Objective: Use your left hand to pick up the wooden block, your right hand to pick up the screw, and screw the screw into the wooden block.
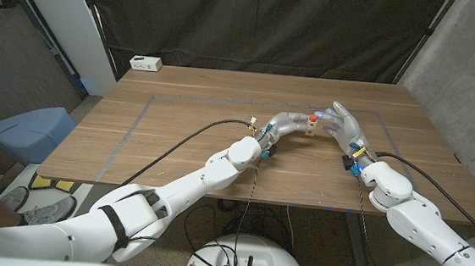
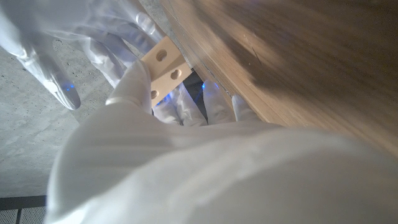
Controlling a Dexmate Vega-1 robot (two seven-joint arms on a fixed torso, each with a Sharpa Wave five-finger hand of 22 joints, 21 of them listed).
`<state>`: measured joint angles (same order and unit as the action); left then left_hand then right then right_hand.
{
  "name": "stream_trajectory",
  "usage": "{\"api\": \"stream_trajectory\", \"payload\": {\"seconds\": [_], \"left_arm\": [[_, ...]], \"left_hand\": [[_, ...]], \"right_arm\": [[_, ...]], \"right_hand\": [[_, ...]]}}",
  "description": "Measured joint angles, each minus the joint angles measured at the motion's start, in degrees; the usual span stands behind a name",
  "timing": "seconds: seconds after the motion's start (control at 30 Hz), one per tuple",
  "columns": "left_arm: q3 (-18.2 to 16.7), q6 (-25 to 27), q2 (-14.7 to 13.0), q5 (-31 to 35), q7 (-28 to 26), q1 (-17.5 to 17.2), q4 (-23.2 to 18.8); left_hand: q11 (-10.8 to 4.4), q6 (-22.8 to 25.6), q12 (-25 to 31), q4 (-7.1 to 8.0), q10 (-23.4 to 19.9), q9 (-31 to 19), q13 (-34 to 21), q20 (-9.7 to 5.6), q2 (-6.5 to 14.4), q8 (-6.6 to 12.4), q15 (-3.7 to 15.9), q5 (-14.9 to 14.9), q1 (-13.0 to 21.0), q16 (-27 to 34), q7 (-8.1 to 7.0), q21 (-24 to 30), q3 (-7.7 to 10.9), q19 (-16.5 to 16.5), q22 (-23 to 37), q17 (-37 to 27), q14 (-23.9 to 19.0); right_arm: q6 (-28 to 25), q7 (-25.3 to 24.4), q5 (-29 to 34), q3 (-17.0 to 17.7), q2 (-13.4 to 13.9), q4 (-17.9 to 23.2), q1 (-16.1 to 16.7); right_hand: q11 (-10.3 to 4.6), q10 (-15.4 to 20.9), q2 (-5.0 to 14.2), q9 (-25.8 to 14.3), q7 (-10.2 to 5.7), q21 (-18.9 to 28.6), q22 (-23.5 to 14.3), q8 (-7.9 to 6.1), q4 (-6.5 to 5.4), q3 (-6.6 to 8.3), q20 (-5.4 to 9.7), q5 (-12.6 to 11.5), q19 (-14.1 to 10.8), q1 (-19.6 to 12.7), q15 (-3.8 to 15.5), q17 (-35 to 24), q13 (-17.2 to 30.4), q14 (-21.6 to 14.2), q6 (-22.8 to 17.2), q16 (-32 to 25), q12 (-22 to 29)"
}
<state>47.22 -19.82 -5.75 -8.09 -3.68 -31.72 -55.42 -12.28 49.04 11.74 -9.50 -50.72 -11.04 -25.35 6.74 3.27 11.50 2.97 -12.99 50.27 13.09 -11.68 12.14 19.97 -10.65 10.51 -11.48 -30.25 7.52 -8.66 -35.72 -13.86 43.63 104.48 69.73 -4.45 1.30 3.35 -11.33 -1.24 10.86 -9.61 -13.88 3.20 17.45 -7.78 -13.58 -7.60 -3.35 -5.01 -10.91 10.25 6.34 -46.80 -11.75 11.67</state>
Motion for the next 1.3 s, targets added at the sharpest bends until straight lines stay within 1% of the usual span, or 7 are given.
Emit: {"api": "stream_trajectory", "payload": {"seconds": [0.07,0.37,0.67,0.9,1.0,1.2,1.3], "left_arm": [[0.0,-0.1,0.0,0.0,0.1,0.1,0.1],[0.0,-0.2,0.1,-0.1,0.1,0.2,0.3],[-0.1,-0.2,0.1,-0.2,0.1,0.2,0.4],[-0.1,-0.2,0.2,-0.2,0.1,0.2,0.5],[-0.1,-0.2,0.2,-0.2,0.1,0.3,0.5],[0.0,-0.2,0.2,-0.2,0.1,0.3,0.6],[0.0,-0.2,0.2,-0.1,0.1,0.3,0.6]], "left_hand": [[-0.02,0.0,0.0,0.0,0.0,0.0,0.0,0.0,0.0,0.0,0.0,0.0,0.0,0.0,0.0,0.0,0.0,0.0,0.0,0.0,0.0],[-0.02,0.0,0.0,0.0,0.0,0.0,0.0,0.0,0.0,0.01,0.0,0.0,0.0,0.0,0.0,0.0,0.0,0.0,0.0,0.0,0.0],[-0.02,0.0,0.0,0.0,0.0,0.0,0.0,0.0,0.0,0.01,0.0,0.0,0.0,0.0,0.0,0.0,0.0,0.0,0.0,0.0,0.0],[-0.02,0.0,0.0,0.0,0.0,0.0,0.0,0.0,0.0,0.0,0.0,0.2,0.0,0.0,0.0,0.0,0.0,0.0,0.0,0.0,0.0],[-0.02,0.0,0.1,0.0,0.0,0.0,0.0,0.0,0.0,0.0,0.0,0.2,0.0,0.0,0.01,0.0,0.0,0.0,0.0,0.0,0.0],[-0.02,0.0,0.2,0.0,0.0,0.0,0.0,0.0,0.0,0.0,0.0,0.2,0.0,0.0,0.01,0.0,0.0,0.0,0.0,0.0,0.0],[-0.02,0.0,0.2,0.0,0.0,0.0,0.0,0.0,0.0,0.0,0.0,0.3,0.0,0.0,0.01,0.0,0.0,0.0,0.0,0.0,0.0]], "right_arm": [[-0.1,-0.1,0.0,0.0,0.0,0.1,0.0],[-0.2,-0.5,0.1,0.0,-0.1,0.2,0.2],[-0.2,-0.9,0.3,0.1,-0.3,0.4,0.4],[-0.1,-1.1,0.4,0.2,-0.3,0.5,0.7],[0.0,-1.1,0.4,0.3,-0.4,0.5,0.9],[0.4,-1.0,0.4,0.4,-0.4,0.6,1.1],[0.6,-0.9,0.4,0.4,-0.4,0.6,1.2]], "right_hand": [[-0.36,0.4,0.0,0.0,0.02,0.0,0.0,0.0,0.0,0.0,0.0,-0.2,0.0,0.0,0.0,0.0,0.0,0.0,-0.2,0.0,0.0],[-0.66,1.3,0.0,0.0,0.32,0.0,0.0,-0.48,0.24,0.24,0.01,-0.2,-0.8,0.0,0.2,0.0,0.0,-1.0,-2.2,0.0,0.0],[-0.35,2.2,0.29,0.1,0.83,0.3,0.0,-0.94,0.24,0.24,0.2,-0.2,-1.7,-0.3,0.61,0.0,0.0,-1.4,-3.9,-0.3,0.0],[-0.68,2.9,0.29,0.2,1.03,0.4,0.0,-1.06,0.4,0.4,0.61,-0.2,-2.1,-0.3,0.69,0.0,0.0,-2.0,-5.3,-0.3,0.2],[-0.66,3.3,0.29,0.1,1.14,0.4,0.0,-1.41,0.4,0.4,0.61,-0.2,-2.1,-0.3,0.73,0.0,0.0,-2.2,-5.4,-0.3,0.2],[-0.97,3.6,0.67,0.1,0.94,0.4,0.0,-1.43,0.56,0.56,0.31,-0.2,-2.4,-0.7,0.92,0.0,0.0,-2.4,-6.0,-0.3,0.2],[-0.97,3.6,0.67,0.2,1.23,0.4,0.0,-1.43,0.55,0.56,0.33,-0.2,-2.4,-0.7,0.92,0.0,0.0,-2.4,-6.3,-0.3,0.2]]}}
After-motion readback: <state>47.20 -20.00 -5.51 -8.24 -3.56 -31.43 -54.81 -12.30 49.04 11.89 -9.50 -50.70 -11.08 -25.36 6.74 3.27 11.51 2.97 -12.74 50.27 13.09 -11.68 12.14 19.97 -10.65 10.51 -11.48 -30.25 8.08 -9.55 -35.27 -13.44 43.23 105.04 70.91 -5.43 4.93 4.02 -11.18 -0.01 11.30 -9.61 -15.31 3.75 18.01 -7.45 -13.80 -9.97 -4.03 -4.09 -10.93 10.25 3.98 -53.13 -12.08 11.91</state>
